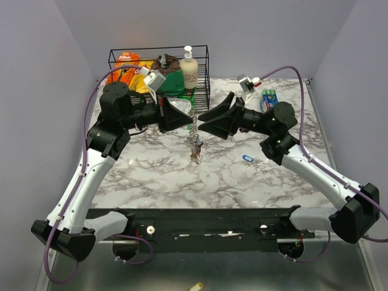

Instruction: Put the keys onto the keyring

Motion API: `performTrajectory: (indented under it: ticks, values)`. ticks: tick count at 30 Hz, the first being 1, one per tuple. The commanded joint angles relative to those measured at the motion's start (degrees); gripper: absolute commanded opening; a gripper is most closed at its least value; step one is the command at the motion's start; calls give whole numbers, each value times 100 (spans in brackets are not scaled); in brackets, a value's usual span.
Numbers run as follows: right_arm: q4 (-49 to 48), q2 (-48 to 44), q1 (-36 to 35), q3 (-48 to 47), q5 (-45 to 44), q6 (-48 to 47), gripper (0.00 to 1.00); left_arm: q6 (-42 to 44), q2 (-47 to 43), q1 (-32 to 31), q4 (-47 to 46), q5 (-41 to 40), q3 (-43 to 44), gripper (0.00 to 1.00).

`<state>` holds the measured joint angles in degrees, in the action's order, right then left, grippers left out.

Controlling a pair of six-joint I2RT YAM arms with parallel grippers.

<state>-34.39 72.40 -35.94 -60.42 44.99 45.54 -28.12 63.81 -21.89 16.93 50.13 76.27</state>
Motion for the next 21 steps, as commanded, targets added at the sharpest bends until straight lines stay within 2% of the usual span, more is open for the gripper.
performTrajectory:
  ticks: [1,3,9,16,21]
  values:
    - [2,-331,0,31,53,-352,72,991,61,-8,1046,-275,580,0]
    - [99,-358,52,39,62,-475,80,1385,105,-8,1320,-284,731,0]
    - [696,-376,193,-215,421,-1098,91,2257,298,-35,2375,-276,1284,0]
    - [1627,-7,193,-795,1388,-1855,92,3734,650,-307,3763,-328,1978,0]
    - [1655,99,193,-857,1775,-1996,91,4340,676,-641,3853,-451,1997,0]
